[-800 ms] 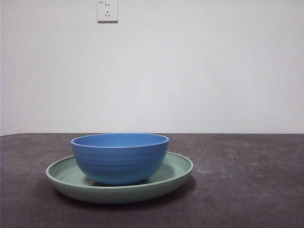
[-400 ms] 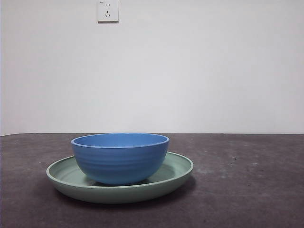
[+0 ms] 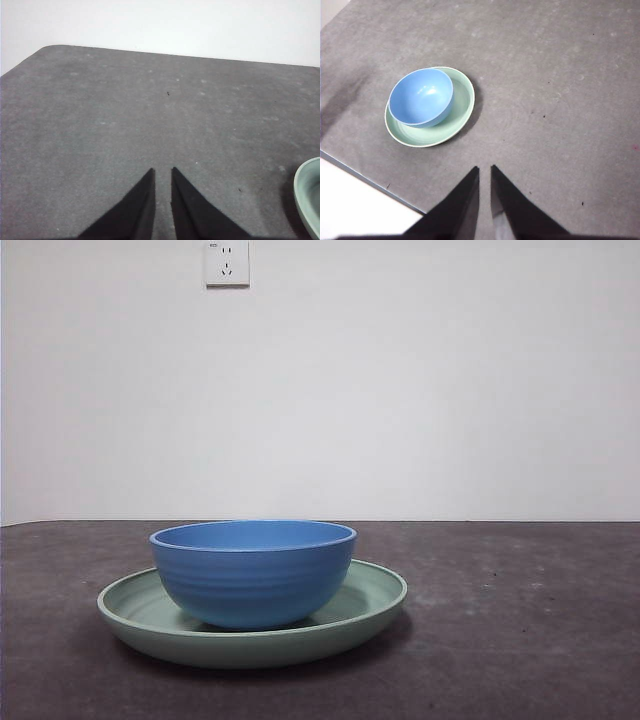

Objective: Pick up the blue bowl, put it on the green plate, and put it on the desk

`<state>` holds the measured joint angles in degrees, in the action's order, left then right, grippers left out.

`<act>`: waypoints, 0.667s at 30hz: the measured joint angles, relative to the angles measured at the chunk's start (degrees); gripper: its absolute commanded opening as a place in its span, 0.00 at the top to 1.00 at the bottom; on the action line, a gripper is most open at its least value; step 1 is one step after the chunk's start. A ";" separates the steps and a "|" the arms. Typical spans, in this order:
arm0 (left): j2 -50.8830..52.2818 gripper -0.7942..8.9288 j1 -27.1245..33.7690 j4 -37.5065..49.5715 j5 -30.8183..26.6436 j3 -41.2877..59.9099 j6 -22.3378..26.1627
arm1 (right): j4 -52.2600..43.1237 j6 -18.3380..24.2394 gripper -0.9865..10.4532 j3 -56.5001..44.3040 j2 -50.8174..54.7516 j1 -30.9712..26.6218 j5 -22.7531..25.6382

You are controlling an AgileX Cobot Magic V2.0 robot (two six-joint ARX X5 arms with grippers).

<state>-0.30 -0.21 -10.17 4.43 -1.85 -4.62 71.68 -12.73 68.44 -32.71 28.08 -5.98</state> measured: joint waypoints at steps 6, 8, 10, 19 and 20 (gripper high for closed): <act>0.00 0.86 0.00 0.00 0.00 0.00 0.00 | -11.23 3.93 0.88 -8.11 6.05 -9.55 1.07; 0.00 0.86 0.00 0.00 0.00 0.00 0.00 | -20.17 5.42 0.88 -15.85 11.21 -14.27 1.57; 0.00 0.86 0.00 0.00 0.00 0.00 0.00 | -32.13 6.60 0.88 -26.40 17.81 -18.75 2.91; 0.00 0.86 0.00 -0.02 0.00 0.00 0.00 | -57.24 8.11 0.88 -61.88 31.50 -30.51 4.52; 0.00 0.86 0.00 -0.02 0.00 0.00 0.00 | -56.94 8.17 0.88 -63.28 31.45 -30.93 4.52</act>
<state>-0.30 -0.21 -10.20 4.43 -1.85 -4.62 14.74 -4.56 5.17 -1.26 -2.85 -1.45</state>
